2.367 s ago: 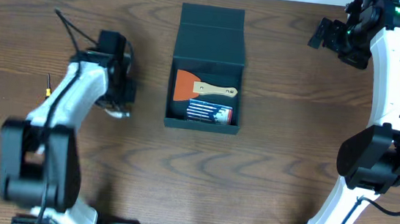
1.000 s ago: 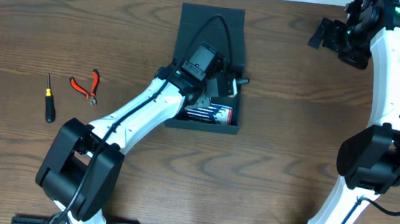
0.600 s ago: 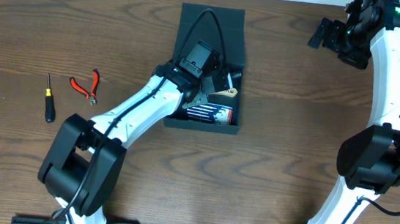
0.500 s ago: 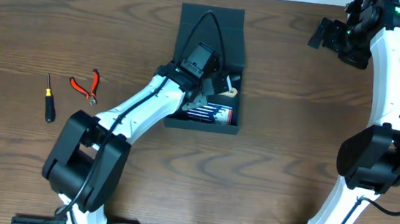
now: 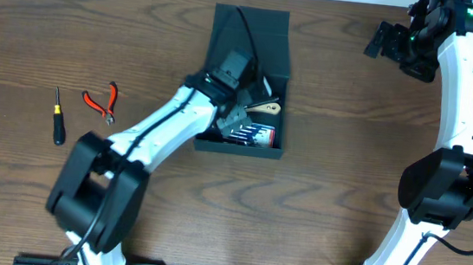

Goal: Pack container
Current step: 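Place the hammer into the black box with the left gripper, then move the left gripper to the red-black pliers and grasp them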

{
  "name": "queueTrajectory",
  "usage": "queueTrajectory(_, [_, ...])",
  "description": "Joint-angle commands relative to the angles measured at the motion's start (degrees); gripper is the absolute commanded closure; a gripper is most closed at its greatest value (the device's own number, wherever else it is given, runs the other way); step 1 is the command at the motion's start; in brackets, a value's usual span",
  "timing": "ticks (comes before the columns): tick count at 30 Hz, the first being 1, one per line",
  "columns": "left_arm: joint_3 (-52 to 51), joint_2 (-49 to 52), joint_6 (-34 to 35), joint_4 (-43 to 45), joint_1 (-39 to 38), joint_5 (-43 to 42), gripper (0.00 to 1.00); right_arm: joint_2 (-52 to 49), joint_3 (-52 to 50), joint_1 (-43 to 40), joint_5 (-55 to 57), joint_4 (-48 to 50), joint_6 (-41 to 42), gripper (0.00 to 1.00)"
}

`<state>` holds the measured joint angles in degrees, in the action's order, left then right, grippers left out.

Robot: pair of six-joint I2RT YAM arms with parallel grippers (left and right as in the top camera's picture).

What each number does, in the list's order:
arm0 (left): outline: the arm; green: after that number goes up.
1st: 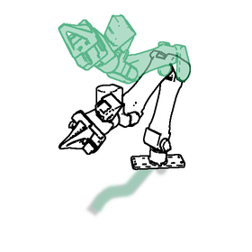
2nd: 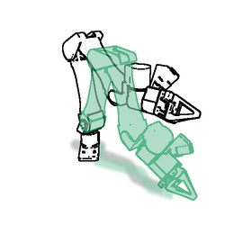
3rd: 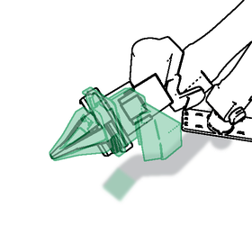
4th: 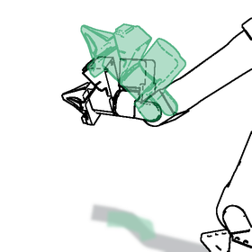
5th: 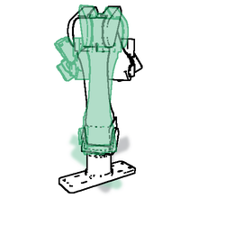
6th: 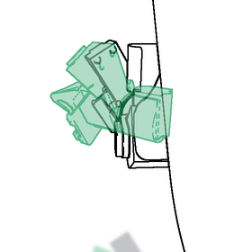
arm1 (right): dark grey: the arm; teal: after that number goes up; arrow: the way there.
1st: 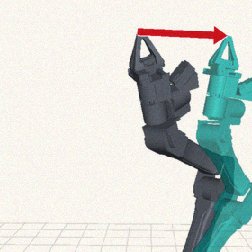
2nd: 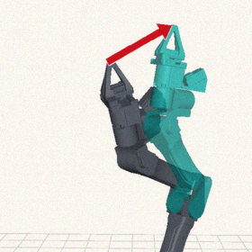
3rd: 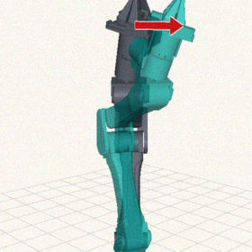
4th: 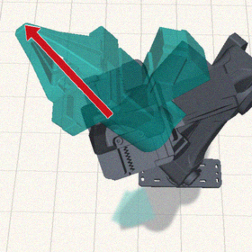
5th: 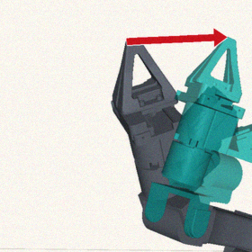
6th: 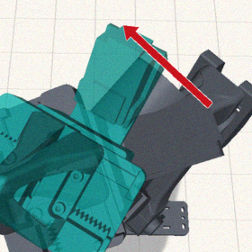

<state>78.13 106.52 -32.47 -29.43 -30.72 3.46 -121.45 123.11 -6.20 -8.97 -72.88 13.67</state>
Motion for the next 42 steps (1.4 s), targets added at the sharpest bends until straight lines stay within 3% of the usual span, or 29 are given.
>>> queueTrajectory(1, [5.60,-9.57,9.53,-0.44,1.09,0.90,0.02,0.20,-0.24,-0.09,0.17,-0.17,0.83,0.01])
queueTrajectory(7, [5.70,-21.77,9.70,-3.15,4.52,6.62,0.00,0.20,-0.24,-0.09,0.17,-0.20,0.83,0.01])
queueTrajectory(8, [5.68,-22.69,10.84,-4.98,6.03,8.74,0.04,0.20,-0.24,-0.09,0.17,-0.17,0.83,0.01])
queueTrajectory(14, [4.81,-21.27,26.12,-19.74,20.74,12.66,0.09,0.20,-0.24,-0.09,0.17,0.04,0.85,0.01])
queueTrajectory(18, [4.04,-16.28,33.42,-24.44,30.45,7.08,0.09,0.20,-0.24,-0.09,0.17,0.24,0.85,0.01])
queueTrajectory(22, [4.04,-9.38,35.80,-23.89,35.93,-0.66,0.21,0.20,-0.24,-0.09,0.17,0.92,0.85,0.01])
queueTrajectory(42, [4.04,11.93,37.44,-11.47,37.24,-4.57,0.25,-0.22,-0.24,0.92,0.17,0.00,0.83,0.01])
